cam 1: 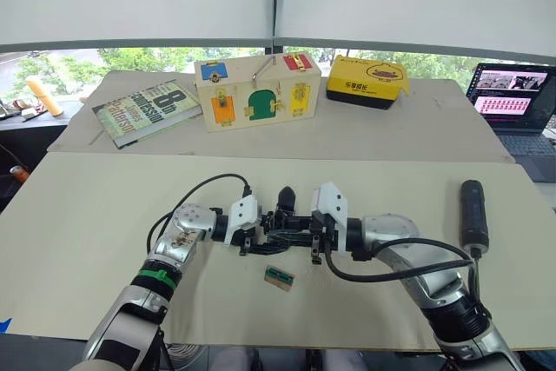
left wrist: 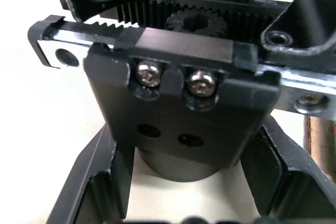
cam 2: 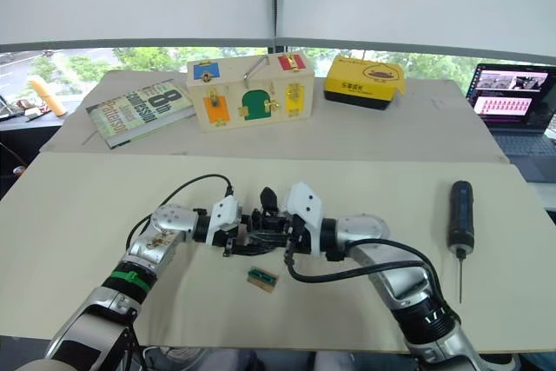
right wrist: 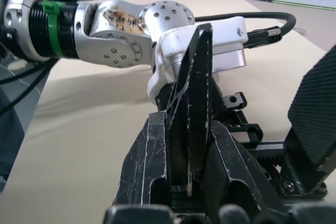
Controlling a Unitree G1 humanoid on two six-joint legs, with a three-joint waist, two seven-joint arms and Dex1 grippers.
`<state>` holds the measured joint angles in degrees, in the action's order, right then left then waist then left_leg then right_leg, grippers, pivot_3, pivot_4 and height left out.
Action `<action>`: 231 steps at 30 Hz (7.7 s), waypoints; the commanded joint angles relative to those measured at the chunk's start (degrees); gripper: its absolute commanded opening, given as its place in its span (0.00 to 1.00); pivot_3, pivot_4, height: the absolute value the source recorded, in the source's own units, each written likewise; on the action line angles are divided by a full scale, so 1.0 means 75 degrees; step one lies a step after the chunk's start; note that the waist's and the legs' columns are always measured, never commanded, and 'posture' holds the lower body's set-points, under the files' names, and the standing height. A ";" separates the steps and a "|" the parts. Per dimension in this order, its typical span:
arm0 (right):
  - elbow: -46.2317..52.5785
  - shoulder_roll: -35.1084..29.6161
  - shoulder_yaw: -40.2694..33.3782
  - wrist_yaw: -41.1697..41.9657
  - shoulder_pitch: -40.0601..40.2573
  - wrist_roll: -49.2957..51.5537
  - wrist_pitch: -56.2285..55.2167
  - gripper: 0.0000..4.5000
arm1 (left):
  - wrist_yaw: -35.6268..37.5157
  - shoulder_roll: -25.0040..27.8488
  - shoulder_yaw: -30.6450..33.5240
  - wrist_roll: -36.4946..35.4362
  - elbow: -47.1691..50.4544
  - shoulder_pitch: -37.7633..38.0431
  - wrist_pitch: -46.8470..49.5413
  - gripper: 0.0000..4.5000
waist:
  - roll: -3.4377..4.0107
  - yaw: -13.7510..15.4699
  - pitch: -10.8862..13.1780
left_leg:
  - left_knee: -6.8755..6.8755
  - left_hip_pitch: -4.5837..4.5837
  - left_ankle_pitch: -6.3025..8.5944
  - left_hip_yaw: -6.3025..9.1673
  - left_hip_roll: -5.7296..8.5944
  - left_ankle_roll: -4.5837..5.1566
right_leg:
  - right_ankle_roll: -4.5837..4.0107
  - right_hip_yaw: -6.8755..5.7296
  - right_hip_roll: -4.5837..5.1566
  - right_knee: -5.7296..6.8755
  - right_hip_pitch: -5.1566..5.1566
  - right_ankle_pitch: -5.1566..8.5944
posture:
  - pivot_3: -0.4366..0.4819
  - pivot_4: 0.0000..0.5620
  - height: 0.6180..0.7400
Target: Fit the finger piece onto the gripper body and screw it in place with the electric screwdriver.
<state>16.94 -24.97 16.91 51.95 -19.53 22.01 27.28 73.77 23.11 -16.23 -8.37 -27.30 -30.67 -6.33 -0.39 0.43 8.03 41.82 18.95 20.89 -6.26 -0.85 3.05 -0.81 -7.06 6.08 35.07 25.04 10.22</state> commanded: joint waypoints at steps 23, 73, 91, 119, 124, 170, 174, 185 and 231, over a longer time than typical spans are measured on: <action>0.0508 0.0303 -0.1209 0.0977 -0.0111 0.1457 -0.1438 0.84 | -0.0343 0.0303 0.0175 0.0182 -0.0234 0.0235 0.0023 0.99 | 0.0000 0.0003 0.0004 | 0.0001 0.0028 -0.0004 0.0003 0.0003 0.0005 | 0.0005 -0.0003 -0.0037 -0.0008 0.0018 -0.0004 | 0.48 0.27 1.00; -0.0555 -0.3066 -0.7446 -0.4416 0.3357 0.2368 0.3545 1.00 | -0.0662 0.2444 0.3026 -0.5180 0.6151 0.1135 0.4768 1.00 | 0.0037 -0.0010 0.0107 | -0.0127 -0.0074 -0.0011 -0.0109 0.0016 -0.0031 | 0.0016 0.0207 -0.0110 -0.0015 0.0023 0.0041 | 0.48 0.27 1.00; -0.3546 -0.4107 -0.5235 -0.3132 0.0997 0.1348 0.5049 0.80 | -0.0650 0.2636 0.3080 -0.5129 0.6688 0.1686 0.4756 1.00 | 0.0033 0.0016 0.0108 | -0.0129 -0.0069 -0.0011 -0.0106 0.0017 -0.0027 | 0.0035 0.0197 -0.0110 -0.0019 0.0019 0.0050 | 0.48 0.27 1.00; 0.1484 -0.5051 -0.3162 -0.0979 0.2444 0.1168 0.3502 0.43 | 0.0681 0.3050 0.3224 -0.3713 0.5570 0.3012 0.2655 1.00 | 0.0054 -0.0010 0.0133 | -0.0139 -0.0069 -0.0008 -0.0109 0.0018 -0.0054 | 0.0036 0.0155 -0.0109 -0.0013 0.0038 0.0065 | 0.48 0.27 1.00; 0.1141 -0.4909 -0.2854 -0.0624 0.2357 0.0973 0.3033 0.43 | 0.0633 0.2996 0.3183 -0.3607 0.5591 0.3061 0.2582 1.00 | 0.0054 0.0003 0.0133 | -0.0138 -0.0069 -0.0009 -0.0106 0.0012 -0.0055 | 0.0027 0.0153 -0.0113 -0.0011 0.0037 0.0067 | 0.48 0.27 1.00; 0.0883 -0.6493 0.2744 0.1317 -0.3513 0.0315 0.7678 0.99 | -0.0005 0.2665 0.2641 -0.3984 0.6541 0.2851 0.3117 1.00 | 0.0038 -0.0106 0.0136 | -0.0070 0.0056 -0.0010 -0.0062 0.0010 -0.0056 | 0.0001 0.0075 -0.0088 0.0016 0.0140 0.0055 | 0.48 0.27 1.00; 0.0508 -0.5924 0.3055 0.1001 -0.3588 0.0072 0.7706 0.99 | -0.0026 0.2690 0.2675 -0.3969 0.6584 0.2955 0.3094 1.00 | 0.0038 -0.0150 0.0136 | -0.0057 0.0058 -0.0011 -0.0059 0.0005 -0.0058 | -0.0005 0.0068 -0.0089 0.0017 0.0134 0.0049 | 0.48 0.27 1.00; 0.0455 -0.5869 0.3801 0.0868 -0.3450 -0.0329 0.7328 0.74 | -0.0094 0.2790 0.2860 -0.3997 0.6712 0.3248 0.3060 1.00 | 0.0011 -0.0144 0.0120 | -0.0024 0.0056 -0.0011 -0.0044 0.0001 -0.0059 | -0.0005 0.0056 -0.0088 0.0024 0.0111 0.0047 | 0.48 0.27 1.00; 0.3115 -0.0577 -0.3568 0.1386 0.1782 0.2363 -0.0892 0.42 | 0.0745 0.2860 0.1850 -0.1967 0.4867 0.3780 0.1241 1.00 | 0.0048 -0.0054 0.0139 | -0.0022 0.0003 -0.0013 -0.0035 0.0003 -0.0061 | -0.0003 0.0044 -0.0112 0.0025 0.0035 0.0043 | 0.48 0.27 1.00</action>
<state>40.60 -29.78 -10.64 61.03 -4.77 39.50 24.48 79.36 44.77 -1.57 -23.44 8.51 -1.86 3.83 -0.03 0.02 9.08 41.65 18.93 20.79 -6.52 -0.82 2.60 -0.83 -6.72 5.24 35.26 25.26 10.55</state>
